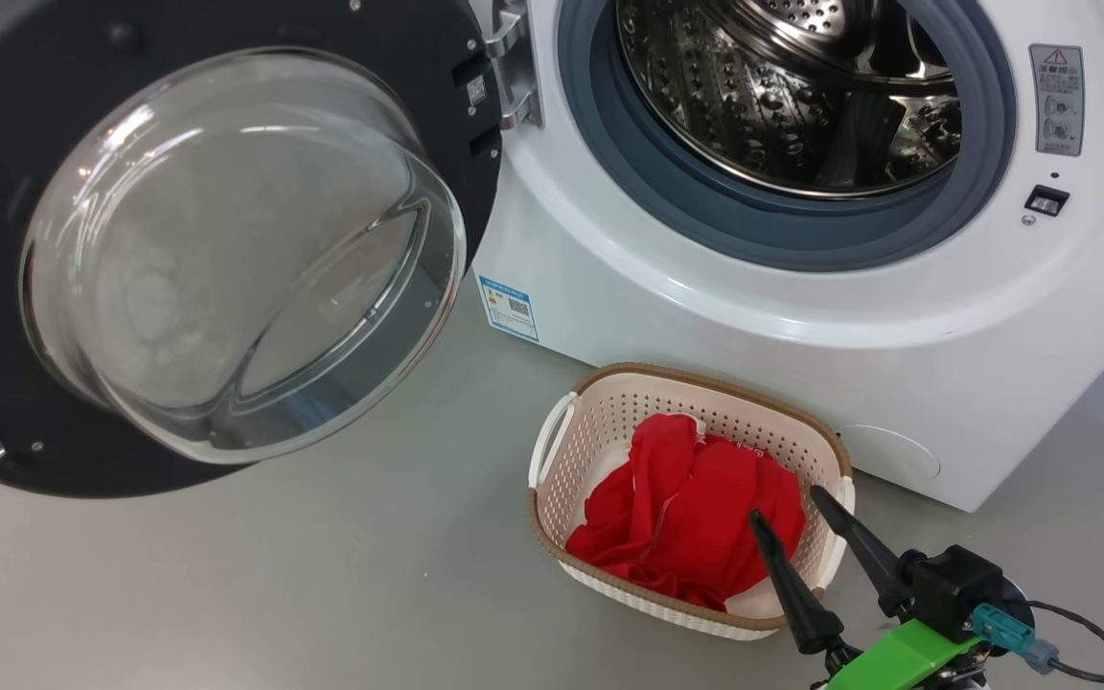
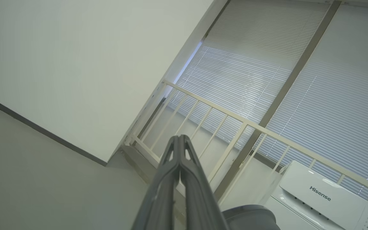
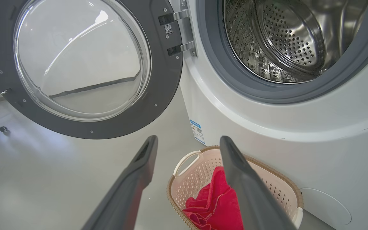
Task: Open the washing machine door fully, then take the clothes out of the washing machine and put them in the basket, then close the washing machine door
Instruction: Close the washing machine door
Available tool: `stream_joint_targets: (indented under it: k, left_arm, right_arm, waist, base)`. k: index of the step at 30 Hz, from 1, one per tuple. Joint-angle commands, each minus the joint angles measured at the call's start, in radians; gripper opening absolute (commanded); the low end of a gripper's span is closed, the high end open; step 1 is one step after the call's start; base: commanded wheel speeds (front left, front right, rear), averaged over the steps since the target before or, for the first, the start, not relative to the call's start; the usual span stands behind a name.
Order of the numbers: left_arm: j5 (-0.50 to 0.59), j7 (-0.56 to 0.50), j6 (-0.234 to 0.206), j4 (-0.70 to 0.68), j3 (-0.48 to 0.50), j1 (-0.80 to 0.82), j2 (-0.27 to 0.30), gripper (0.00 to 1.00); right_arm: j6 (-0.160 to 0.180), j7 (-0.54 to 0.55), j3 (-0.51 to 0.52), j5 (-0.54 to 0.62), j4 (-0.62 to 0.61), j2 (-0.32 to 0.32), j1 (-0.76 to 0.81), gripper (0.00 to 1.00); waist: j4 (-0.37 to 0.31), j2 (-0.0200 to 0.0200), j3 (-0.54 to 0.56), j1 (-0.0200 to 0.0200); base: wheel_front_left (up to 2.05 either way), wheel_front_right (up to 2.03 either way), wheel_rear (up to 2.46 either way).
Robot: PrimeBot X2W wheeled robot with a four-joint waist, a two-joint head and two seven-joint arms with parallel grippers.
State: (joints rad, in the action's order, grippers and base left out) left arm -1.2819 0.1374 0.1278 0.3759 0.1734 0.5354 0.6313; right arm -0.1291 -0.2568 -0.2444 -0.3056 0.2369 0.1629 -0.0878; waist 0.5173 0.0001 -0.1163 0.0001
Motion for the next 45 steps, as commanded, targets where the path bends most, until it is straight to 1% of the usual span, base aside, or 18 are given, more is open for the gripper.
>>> stream_joint_targets:
  k: [1,2,4,5,9,15,18,22,24,32,35,39,45]
  left_arm:
    - [-0.025,-0.027,0.003,0.021,0.016,0.059,0.085,0.0]
    - [-0.068,-0.069,0.003,0.067,0.003,0.083,0.092,0.0]
    - [-0.118,-0.138,0.003,0.15,-0.02,0.118,0.117,0.0]
    - [-0.162,-0.186,0.003,0.196,-0.02,0.137,0.117,0.0]
    - [-0.232,-0.348,0.003,0.339,-0.049,0.197,0.15,0.0]
    - [-0.276,-0.541,0.003,0.452,-0.091,0.259,0.178,0.0]
    - [-0.301,-0.606,0.003,0.476,-0.092,0.279,0.18,0.0]
    - [-0.317,-0.687,0.003,0.489,-0.102,0.289,0.186,0.0]
    - [-0.315,-0.707,0.003,0.488,-0.107,0.291,0.188,0.0]
    - [-0.327,-0.788,0.003,0.473,-0.123,0.289,0.165,0.0]
    - [-0.336,-0.839,0.003,0.455,-0.131,0.278,0.158,0.0]
    - [-0.35,-0.938,0.003,0.406,-0.146,0.254,0.159,0.0]
    - [-0.379,-1.065,0.003,0.265,-0.149,0.197,0.158,0.0]
  right_arm:
    - [-0.002,-0.005,-0.018,0.012,-0.028,0.001,-0.003,1.0]
    - [-0.002,-0.005,-0.017,0.015,-0.03,0.001,-0.001,1.0]
    - [-0.002,-0.005,-0.017,0.021,-0.032,0.001,-0.003,1.0]
    - [-0.002,-0.005,-0.019,0.024,-0.032,0.0,-0.007,1.0]
    - [-0.002,-0.005,-0.026,0.034,-0.03,-0.001,-0.022,1.0]
    - [-0.002,-0.005,-0.03,0.049,-0.025,0.004,-0.043,1.0]
    - [-0.002,-0.005,-0.032,0.056,-0.022,0.007,-0.053,1.0]
    - [-0.002,-0.005,-0.034,0.064,-0.021,0.008,-0.064,1.0]
    - [-0.002,-0.005,-0.033,0.066,-0.019,0.008,-0.069,1.0]
    - [-0.002,-0.005,-0.03,0.07,-0.013,0.005,-0.079,1.0]
    - [-0.002,-0.005,-0.031,0.068,-0.011,0.003,-0.08,1.0]
    - [-0.002,-0.005,-0.029,0.064,-0.011,0.001,-0.077,1.0]
    - [-0.002,-0.005,-0.02,0.059,-0.017,0.0,-0.062,1.0]
  waist:
    - [-0.001,-0.0001,-0.007,-0.0001]
    - [-0.002,-0.0001,-0.01,-0.0001]
    - [-0.007,-0.0001,-0.023,-0.0001]
    - [-0.011,-0.0001,-0.029,-0.0001]
    - [-0.024,-0.0001,-0.056,-0.0001]
    - [-0.037,-0.0001,-0.104,-0.0001]
    - [-0.044,-0.0001,-0.123,-0.0001]
    - [-0.051,-0.0001,-0.144,-0.0001]
    - [-0.052,-0.0001,-0.149,-0.0001]
    - [-0.05,-0.0001,-0.153,-0.0001]
    - [-0.049,-0.0001,-0.144,-0.0001]
    - [-0.049,-0.0001,-0.129,-0.0001]
    - [-0.046,-0.0001,-0.106,-0.0001]
  base:
    - [0.0,0.0,0.0]
    - [0.0,0.0,0.0]
    - [0.0,0.0,0.0]
    - [0.0,0.0,0.0]
    - [0.0,0.0,0.0]
    - [0.0,0.0,0.0]
    - [0.0,0.0,0.0]
    - [0.0,0.0,0.0]
    - [0.0,0.0,0.0]
    - [0.0,0.0,0.0]
    - [0.0,0.0,0.0]
    - [0.0,0.0,0.0]
    - [0.0,0.0,0.0]
